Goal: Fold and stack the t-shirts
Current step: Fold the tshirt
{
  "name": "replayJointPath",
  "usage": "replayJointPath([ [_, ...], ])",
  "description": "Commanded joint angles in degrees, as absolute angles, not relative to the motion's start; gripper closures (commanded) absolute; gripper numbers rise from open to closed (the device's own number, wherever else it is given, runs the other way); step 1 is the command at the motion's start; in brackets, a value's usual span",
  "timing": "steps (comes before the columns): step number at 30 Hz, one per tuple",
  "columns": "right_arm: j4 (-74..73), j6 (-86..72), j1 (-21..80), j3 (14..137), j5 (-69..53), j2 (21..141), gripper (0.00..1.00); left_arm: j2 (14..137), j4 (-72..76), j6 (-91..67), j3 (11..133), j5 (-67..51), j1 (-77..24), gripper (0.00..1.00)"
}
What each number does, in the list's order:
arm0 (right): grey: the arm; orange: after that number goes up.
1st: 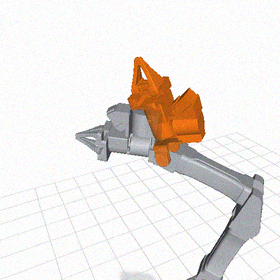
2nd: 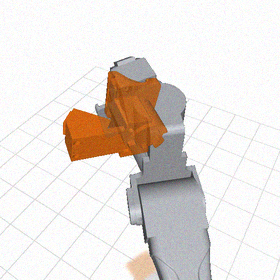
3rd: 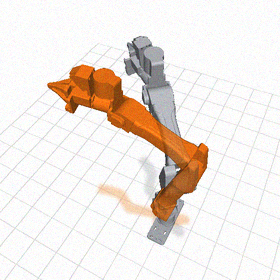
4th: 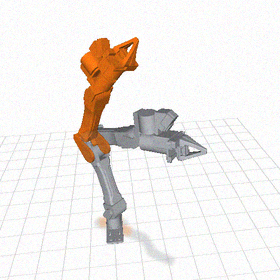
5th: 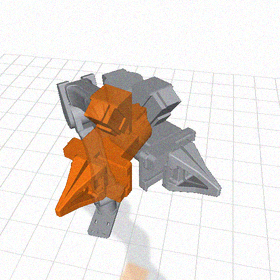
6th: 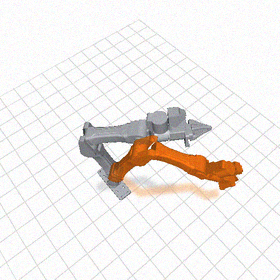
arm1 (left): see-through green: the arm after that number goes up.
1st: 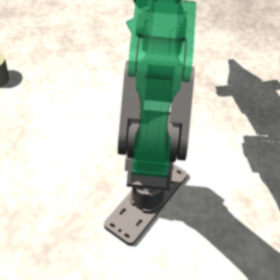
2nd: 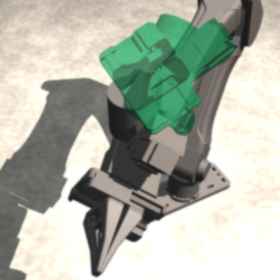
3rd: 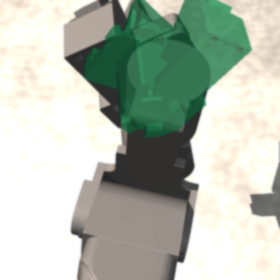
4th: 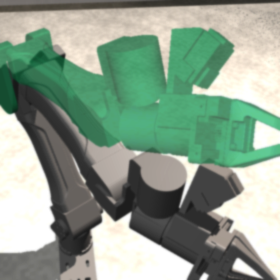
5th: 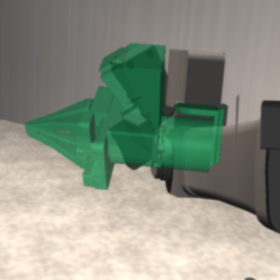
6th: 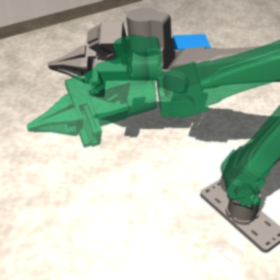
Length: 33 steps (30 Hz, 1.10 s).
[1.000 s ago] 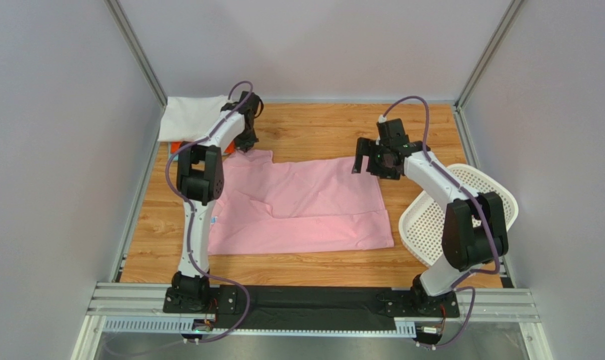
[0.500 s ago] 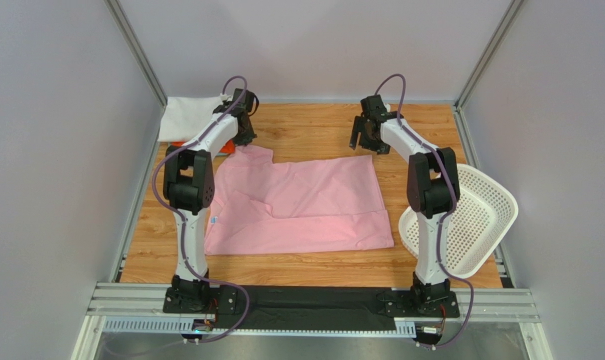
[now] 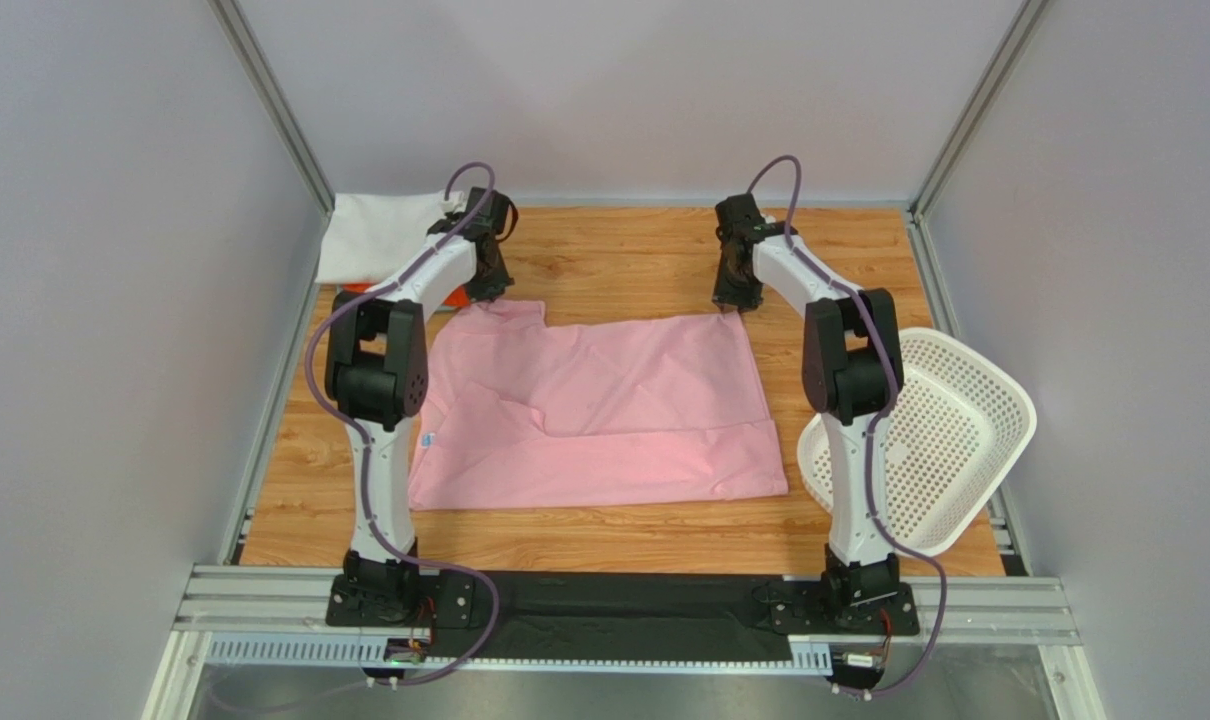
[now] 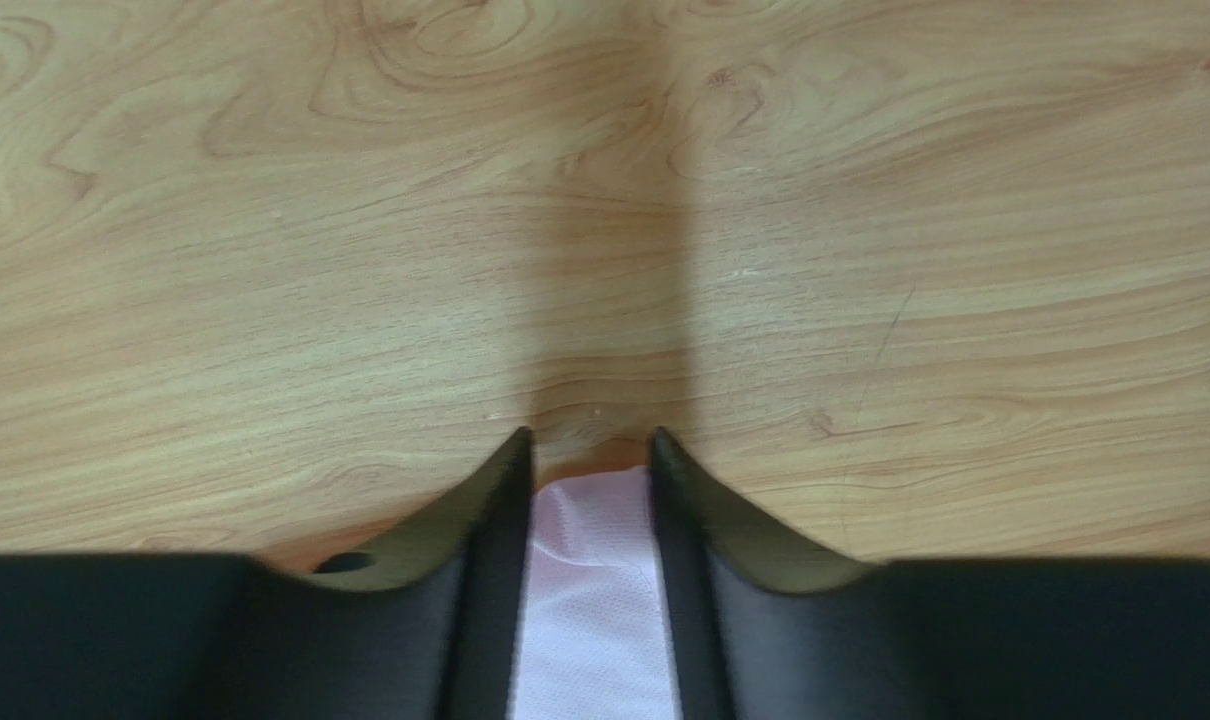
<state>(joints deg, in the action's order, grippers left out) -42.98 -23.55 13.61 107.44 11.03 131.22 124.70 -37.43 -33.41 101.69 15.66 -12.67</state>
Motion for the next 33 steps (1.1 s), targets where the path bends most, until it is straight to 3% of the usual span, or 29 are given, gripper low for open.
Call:
replayJointPath([
  [1,-43.51,-23.91,13.54,108.72,11.16,131.84,0.68,119.97,-36.12,-34.54,101.25,15.73,-12.48,1.0],
  [4,-43.33,-23.21,13.54,108.54,10.46,130.87,0.9,118.83,-36.04,-35.15,100.2,15.38,-12.48,1.0],
  [7,-42.19,-21.11,13.89,106.97,9.67,128.07,1.0,116.29,-35.51,-35.59,98.09,15.64,-12.48,1.0],
  [23,-32.26,-20.56,18.45,81.15,8.17,105.66,1.0,95.99,-32.26,-40.95,73.75,19.16,-14.94,1.0],
  [33,-32.7,-19.95,19.07,72.17,10.72,95.37,1.0,78.42,-32.08,-45.7,58.37,21.1,-16.26,1.0],
])
